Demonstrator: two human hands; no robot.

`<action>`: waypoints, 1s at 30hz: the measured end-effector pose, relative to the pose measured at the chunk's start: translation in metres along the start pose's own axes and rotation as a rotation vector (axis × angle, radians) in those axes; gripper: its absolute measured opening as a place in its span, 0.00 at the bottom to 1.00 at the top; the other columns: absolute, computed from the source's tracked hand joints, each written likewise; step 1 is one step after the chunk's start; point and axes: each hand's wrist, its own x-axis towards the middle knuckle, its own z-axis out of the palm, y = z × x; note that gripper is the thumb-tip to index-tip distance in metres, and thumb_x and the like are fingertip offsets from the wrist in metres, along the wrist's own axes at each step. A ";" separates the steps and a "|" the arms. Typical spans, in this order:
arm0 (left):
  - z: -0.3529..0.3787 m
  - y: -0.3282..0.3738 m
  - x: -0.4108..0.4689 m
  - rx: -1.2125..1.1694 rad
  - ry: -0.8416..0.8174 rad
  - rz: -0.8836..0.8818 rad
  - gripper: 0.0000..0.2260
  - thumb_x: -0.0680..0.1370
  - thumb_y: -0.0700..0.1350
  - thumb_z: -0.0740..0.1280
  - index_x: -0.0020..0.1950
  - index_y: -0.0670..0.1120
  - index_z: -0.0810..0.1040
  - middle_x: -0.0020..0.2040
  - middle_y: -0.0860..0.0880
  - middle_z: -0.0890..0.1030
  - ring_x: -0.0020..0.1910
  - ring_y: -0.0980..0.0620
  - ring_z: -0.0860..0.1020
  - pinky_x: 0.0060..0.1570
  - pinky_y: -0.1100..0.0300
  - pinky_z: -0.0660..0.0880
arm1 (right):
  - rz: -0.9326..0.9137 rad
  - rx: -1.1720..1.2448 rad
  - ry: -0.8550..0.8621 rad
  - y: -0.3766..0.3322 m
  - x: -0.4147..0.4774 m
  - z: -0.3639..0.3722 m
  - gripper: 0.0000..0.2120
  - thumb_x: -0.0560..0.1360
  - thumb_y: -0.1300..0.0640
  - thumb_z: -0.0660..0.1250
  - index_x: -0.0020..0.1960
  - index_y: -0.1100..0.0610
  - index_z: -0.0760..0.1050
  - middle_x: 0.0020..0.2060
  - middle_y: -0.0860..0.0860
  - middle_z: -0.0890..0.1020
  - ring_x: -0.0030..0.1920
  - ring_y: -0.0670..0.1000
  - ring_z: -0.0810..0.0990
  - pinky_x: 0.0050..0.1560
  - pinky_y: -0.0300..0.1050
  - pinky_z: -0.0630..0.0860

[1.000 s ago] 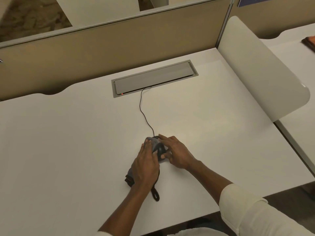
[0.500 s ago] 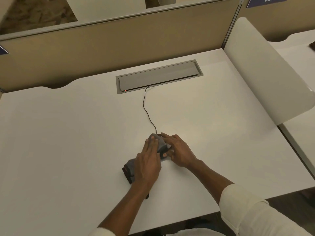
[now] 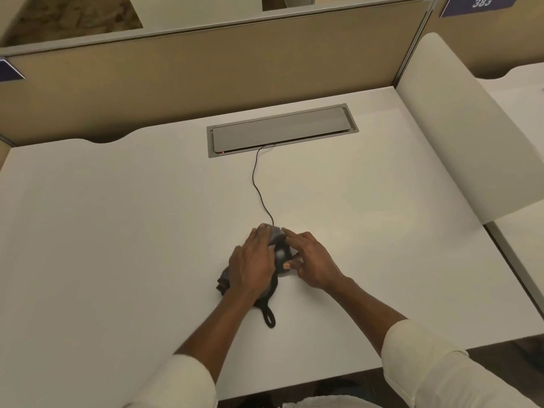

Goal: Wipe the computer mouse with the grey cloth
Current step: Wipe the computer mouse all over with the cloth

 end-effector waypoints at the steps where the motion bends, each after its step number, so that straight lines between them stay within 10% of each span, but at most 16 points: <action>1: -0.004 -0.002 0.006 0.006 -0.028 0.031 0.23 0.88 0.47 0.57 0.84 0.51 0.62 0.84 0.50 0.67 0.80 0.47 0.69 0.74 0.47 0.69 | -0.008 0.002 0.002 -0.001 0.000 0.000 0.26 0.74 0.57 0.73 0.71 0.51 0.76 0.74 0.44 0.76 0.61 0.52 0.73 0.58 0.52 0.79; 10: 0.013 -0.011 -0.032 0.071 -0.009 0.130 0.29 0.86 0.41 0.62 0.86 0.48 0.59 0.87 0.49 0.57 0.86 0.49 0.60 0.68 0.49 0.74 | 0.022 0.000 -0.020 -0.003 0.000 -0.002 0.32 0.75 0.59 0.73 0.78 0.50 0.71 0.78 0.47 0.71 0.68 0.53 0.72 0.63 0.49 0.77; 17: 0.031 -0.002 -0.071 0.139 -0.001 0.142 0.36 0.68 0.37 0.82 0.75 0.40 0.77 0.76 0.40 0.77 0.72 0.41 0.80 0.48 0.50 0.87 | 0.017 -0.064 -0.013 -0.002 0.001 -0.001 0.33 0.75 0.66 0.72 0.79 0.57 0.70 0.79 0.49 0.70 0.69 0.55 0.73 0.61 0.51 0.80; 23: 0.012 -0.011 -0.017 -0.024 0.010 0.089 0.27 0.86 0.42 0.61 0.86 0.47 0.61 0.86 0.48 0.62 0.84 0.49 0.64 0.70 0.49 0.73 | 0.016 -0.032 -0.023 -0.005 0.000 -0.004 0.31 0.75 0.58 0.74 0.77 0.51 0.72 0.78 0.48 0.72 0.68 0.54 0.72 0.62 0.53 0.79; 30: 0.008 -0.012 -0.002 -0.033 -0.047 0.051 0.28 0.87 0.43 0.61 0.86 0.47 0.58 0.86 0.48 0.60 0.85 0.49 0.61 0.76 0.45 0.68 | 0.030 -0.018 -0.034 -0.009 -0.001 -0.007 0.28 0.77 0.58 0.72 0.76 0.52 0.73 0.77 0.46 0.73 0.66 0.54 0.72 0.60 0.53 0.79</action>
